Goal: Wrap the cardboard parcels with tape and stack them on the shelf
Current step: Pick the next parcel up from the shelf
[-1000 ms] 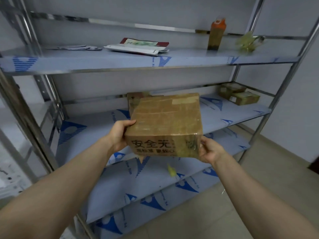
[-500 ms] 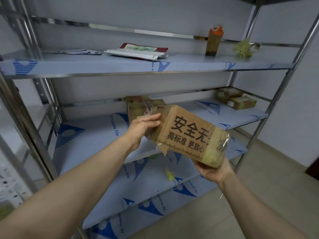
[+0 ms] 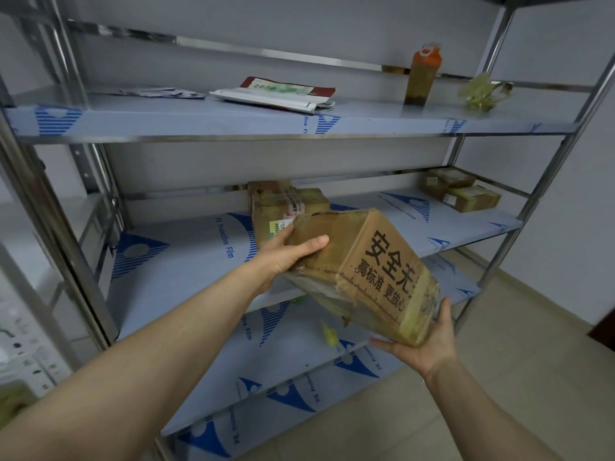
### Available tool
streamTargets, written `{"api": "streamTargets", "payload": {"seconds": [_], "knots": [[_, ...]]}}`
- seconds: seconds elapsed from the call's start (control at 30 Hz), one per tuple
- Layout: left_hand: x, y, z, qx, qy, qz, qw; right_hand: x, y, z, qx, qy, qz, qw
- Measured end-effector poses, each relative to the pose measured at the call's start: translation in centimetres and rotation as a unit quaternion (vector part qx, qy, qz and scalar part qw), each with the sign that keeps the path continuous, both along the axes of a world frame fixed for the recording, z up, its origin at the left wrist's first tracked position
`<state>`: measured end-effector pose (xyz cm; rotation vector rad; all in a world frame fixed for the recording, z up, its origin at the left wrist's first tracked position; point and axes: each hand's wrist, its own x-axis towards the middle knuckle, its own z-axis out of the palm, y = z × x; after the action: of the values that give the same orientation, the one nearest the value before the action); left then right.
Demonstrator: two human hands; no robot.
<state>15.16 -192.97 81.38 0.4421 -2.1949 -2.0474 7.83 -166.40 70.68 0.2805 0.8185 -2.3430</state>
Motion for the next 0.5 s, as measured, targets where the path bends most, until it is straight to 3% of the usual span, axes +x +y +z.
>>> {"api": "streamTargets", "payload": {"seconds": [0.13,0.27,0.4,0.5], "knots": [[0.0,-0.6,-0.6,0.021,0.009,0.044,0.999,0.1,-0.3,0.9,-0.044,0.002,-0.035,0.998],[-0.1,-0.9,-1.1,0.005,0.019,0.039,0.999,0.3,-0.7,1.8,-0.018,0.025,-0.055,0.998],[-0.2,-1.3,-1.2,-0.068,-0.033,0.074,0.994,0.5,-1.1,2.9,-0.01,0.026,-0.039,0.999],[0.4,-1.4,-0.9,-0.061,-0.053,0.055,0.995,0.5,-1.5,4.0,0.009,0.019,-0.035,0.999]]}}
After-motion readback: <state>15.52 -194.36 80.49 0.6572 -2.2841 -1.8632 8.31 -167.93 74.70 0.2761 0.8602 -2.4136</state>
